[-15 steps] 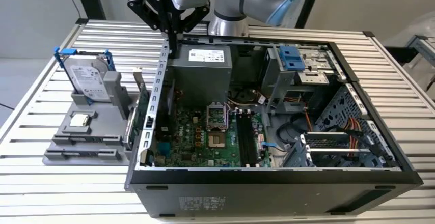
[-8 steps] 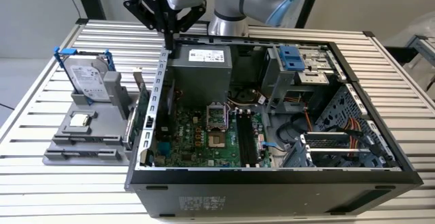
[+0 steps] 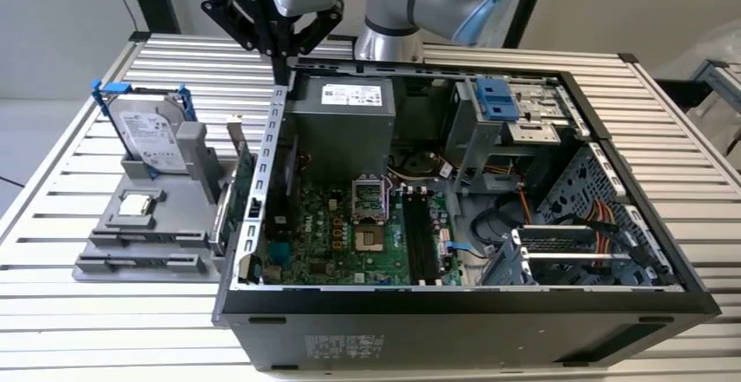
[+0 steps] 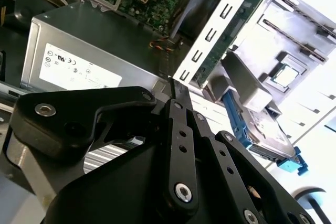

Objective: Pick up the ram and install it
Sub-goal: 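Reach for the ram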

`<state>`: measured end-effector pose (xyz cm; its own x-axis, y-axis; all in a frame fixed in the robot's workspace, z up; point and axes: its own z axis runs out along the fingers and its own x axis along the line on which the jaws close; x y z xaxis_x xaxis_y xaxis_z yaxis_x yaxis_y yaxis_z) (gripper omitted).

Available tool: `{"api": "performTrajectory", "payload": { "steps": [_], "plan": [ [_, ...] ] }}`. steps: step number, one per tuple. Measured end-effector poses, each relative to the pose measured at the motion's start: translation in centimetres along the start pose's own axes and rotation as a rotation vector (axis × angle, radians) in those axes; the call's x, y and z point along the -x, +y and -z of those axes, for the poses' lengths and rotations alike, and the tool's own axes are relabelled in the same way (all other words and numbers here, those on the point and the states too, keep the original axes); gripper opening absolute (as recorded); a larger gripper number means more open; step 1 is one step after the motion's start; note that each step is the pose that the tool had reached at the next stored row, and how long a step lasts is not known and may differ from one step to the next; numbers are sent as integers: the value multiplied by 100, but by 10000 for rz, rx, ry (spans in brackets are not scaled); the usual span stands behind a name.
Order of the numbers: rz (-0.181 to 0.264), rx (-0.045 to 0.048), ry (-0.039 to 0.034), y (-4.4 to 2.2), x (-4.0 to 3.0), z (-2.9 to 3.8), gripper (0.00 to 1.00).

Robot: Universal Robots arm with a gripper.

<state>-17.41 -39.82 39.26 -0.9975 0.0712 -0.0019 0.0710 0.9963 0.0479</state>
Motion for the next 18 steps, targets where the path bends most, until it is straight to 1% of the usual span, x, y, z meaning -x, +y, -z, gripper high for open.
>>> {"api": "performTrajectory", "payload": {
  "steps": [6,15,18],
  "plan": [
    [-1,-1,22,-4,-59,0,0],
    [-1,-3,33,-12,-168,1,0],
    [80,-2,36,-15,-210,0,0]
  ]
}}
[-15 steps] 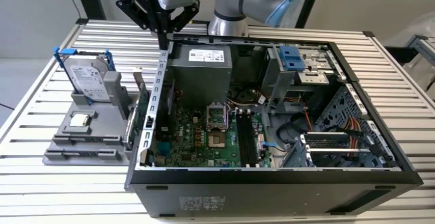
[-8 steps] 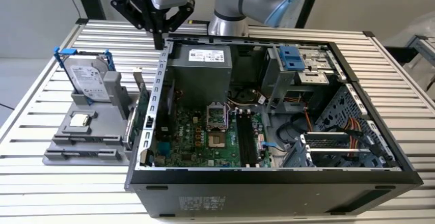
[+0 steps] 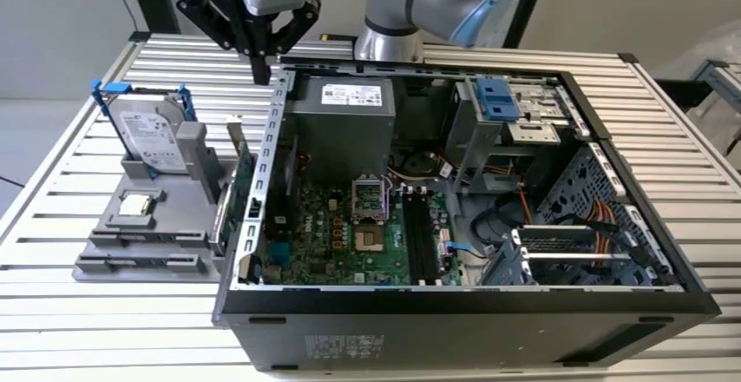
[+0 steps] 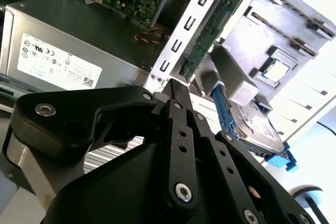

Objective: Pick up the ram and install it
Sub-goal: 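Reach for the ram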

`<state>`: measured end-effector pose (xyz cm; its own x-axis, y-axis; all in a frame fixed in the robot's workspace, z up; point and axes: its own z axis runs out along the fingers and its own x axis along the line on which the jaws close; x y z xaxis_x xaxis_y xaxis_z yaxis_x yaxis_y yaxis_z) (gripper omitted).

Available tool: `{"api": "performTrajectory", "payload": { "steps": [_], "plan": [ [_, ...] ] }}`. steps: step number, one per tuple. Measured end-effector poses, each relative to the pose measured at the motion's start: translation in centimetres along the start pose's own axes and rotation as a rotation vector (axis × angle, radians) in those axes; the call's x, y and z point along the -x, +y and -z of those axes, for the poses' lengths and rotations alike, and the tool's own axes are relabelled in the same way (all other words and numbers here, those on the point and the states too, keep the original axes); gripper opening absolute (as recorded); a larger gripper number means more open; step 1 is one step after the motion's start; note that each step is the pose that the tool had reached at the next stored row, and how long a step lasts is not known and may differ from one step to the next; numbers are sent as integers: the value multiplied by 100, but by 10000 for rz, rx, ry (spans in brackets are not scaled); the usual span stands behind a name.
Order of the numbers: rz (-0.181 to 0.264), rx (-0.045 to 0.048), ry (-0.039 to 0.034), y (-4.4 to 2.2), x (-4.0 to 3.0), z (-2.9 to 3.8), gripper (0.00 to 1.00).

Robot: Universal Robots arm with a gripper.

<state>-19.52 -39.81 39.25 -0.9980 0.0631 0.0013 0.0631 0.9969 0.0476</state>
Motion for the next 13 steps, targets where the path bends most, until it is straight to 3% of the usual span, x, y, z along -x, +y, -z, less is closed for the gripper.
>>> {"api": "performTrajectory", "payload": {
  "steps": [13],
  "plan": [
    [143,-3,48,12,-124,-2,0]
  ]
}}
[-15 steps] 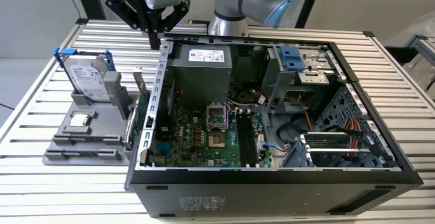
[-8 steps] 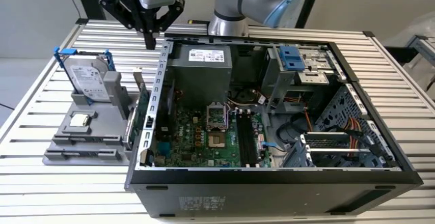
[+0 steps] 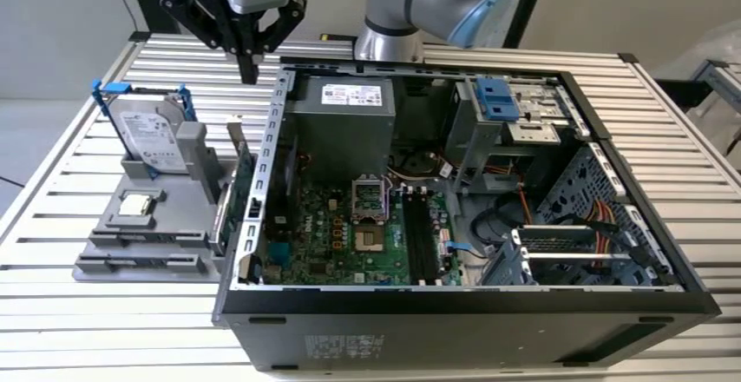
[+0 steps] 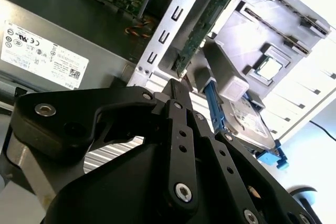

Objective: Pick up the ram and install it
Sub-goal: 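Reach for the ram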

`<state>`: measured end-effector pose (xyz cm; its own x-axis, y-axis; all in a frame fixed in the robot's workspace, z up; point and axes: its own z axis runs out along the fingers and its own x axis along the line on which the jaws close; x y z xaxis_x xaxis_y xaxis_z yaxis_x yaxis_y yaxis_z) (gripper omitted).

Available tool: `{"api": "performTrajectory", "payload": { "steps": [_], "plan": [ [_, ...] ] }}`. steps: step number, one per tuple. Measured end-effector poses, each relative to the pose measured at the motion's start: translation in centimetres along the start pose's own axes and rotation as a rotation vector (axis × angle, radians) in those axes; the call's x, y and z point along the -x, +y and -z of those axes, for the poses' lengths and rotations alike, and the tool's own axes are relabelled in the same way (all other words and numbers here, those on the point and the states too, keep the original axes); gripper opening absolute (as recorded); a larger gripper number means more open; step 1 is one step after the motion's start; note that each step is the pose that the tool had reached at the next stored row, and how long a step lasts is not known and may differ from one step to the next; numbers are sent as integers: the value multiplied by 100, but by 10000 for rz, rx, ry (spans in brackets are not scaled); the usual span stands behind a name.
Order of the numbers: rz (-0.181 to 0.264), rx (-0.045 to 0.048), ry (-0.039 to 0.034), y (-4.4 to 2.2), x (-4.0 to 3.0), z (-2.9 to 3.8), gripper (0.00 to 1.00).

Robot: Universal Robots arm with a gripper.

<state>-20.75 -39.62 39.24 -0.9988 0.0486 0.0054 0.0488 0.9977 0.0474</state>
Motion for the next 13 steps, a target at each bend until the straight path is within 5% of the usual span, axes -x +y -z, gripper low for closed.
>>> {"api": "performTrajectory", "payload": {
  "steps": [13],
  "plan": [
    [53,-5,83,21,-118,-2,0]
  ]
}}
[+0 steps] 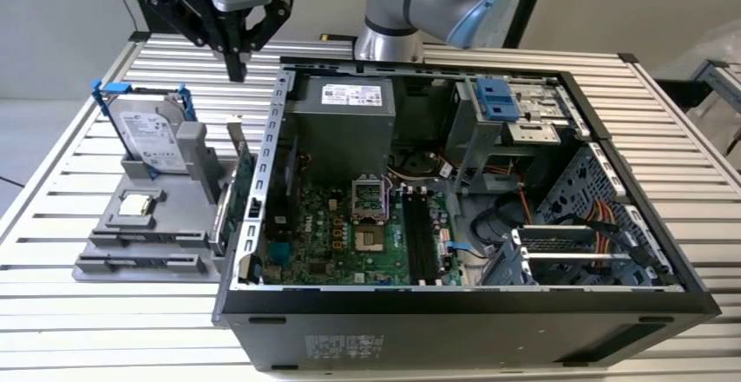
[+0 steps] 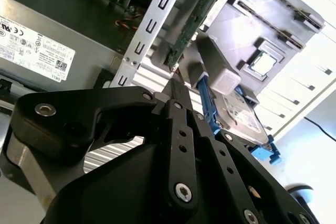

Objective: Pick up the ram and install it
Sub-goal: 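Reach for the ram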

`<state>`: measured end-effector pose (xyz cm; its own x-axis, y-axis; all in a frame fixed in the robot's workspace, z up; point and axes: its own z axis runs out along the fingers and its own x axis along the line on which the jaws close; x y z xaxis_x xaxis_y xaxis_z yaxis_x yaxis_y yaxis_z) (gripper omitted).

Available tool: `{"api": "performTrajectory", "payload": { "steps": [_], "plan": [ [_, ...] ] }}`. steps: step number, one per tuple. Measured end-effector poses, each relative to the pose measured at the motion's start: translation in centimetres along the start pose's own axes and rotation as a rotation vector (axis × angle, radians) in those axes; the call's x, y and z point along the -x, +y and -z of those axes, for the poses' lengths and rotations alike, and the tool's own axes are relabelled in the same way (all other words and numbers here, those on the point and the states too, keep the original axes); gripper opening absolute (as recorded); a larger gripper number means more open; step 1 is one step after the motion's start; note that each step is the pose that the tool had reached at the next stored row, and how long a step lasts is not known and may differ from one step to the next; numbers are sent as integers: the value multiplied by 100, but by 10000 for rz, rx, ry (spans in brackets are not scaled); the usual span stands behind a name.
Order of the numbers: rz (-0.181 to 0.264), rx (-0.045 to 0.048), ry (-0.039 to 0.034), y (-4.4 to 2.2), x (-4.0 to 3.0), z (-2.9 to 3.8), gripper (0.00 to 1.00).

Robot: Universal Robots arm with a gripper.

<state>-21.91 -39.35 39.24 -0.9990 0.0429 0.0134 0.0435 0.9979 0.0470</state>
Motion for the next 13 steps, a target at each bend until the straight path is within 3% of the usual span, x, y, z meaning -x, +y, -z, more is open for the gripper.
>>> {"api": "performTrajectory", "payload": {
  "steps": [13],
  "plan": [
    [46,-4,84,21,-100,-2,0]
  ]
}}
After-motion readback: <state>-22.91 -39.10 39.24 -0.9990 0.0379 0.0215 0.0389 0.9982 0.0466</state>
